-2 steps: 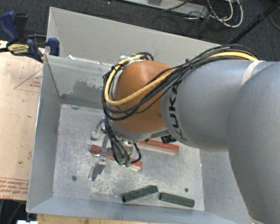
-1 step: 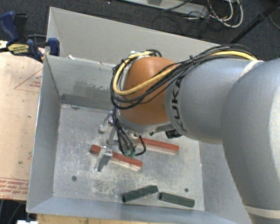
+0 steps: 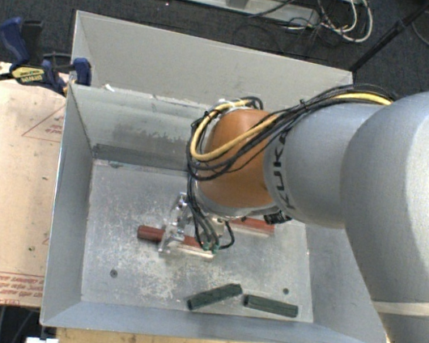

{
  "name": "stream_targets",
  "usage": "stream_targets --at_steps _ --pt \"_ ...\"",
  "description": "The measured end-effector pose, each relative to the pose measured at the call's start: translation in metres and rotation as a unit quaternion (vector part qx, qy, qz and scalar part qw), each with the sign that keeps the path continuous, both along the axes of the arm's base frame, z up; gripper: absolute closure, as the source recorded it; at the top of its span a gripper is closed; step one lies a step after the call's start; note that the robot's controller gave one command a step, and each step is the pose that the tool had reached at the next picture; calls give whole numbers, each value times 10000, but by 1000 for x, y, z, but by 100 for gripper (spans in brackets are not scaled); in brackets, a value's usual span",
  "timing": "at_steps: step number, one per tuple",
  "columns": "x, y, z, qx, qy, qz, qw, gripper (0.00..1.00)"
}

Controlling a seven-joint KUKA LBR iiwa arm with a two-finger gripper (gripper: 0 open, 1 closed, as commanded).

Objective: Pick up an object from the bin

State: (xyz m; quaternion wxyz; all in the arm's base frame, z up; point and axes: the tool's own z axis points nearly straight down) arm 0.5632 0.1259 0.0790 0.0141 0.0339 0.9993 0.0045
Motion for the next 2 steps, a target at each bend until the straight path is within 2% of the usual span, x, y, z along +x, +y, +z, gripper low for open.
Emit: stream_targets --at_steps 1,2 --pt "0 0 0 1 0 0 10000 100" --pt "6 -24 142 -44 117 447 9989 100"
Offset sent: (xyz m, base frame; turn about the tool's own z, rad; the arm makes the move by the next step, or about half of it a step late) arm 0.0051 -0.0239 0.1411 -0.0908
